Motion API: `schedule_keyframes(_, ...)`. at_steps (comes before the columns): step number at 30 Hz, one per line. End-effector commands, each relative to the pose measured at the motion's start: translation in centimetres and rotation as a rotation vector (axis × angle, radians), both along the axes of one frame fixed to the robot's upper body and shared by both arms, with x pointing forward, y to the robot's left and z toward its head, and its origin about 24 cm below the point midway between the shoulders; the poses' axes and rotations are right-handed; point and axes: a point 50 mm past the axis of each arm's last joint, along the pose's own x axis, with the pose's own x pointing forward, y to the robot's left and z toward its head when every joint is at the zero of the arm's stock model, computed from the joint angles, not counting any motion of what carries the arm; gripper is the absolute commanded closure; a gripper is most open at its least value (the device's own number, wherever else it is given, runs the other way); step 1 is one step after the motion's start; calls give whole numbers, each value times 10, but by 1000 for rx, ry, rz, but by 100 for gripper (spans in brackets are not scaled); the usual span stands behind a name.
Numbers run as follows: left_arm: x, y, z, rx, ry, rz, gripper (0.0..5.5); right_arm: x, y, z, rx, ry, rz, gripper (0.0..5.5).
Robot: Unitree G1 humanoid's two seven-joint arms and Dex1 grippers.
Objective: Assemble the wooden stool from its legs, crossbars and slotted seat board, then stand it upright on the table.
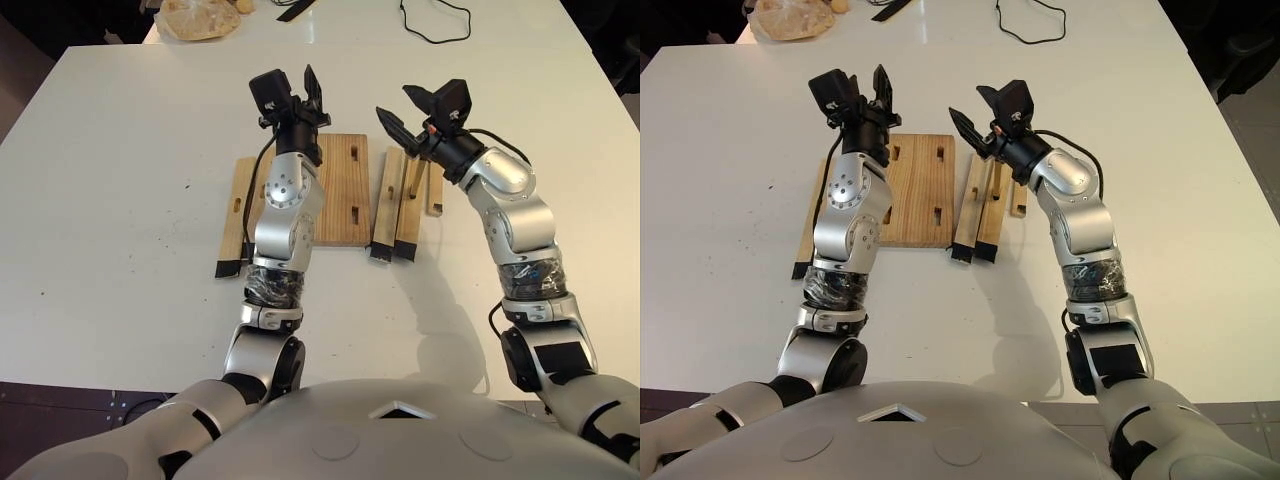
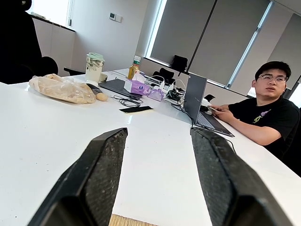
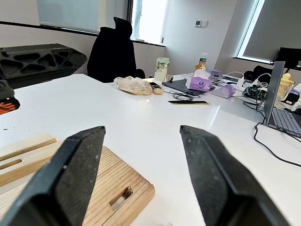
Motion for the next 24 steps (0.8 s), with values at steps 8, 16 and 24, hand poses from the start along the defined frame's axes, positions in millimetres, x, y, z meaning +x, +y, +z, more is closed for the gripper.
schedule_keyframes(8, -13, -12, -13, -76, 55, 9, 303, -22, -7, 61, 229, -65, 27, 258)
schedule_keyframes(16, -25, -9, -14, -117, 53, 33, 303, -107, -45, -41, -151, 265, 275, 258)
schedule_keyframes(24, -27, -12, -11, -107, 39, 36, 303, -88, -49, -70, -362, 246, 165, 258)
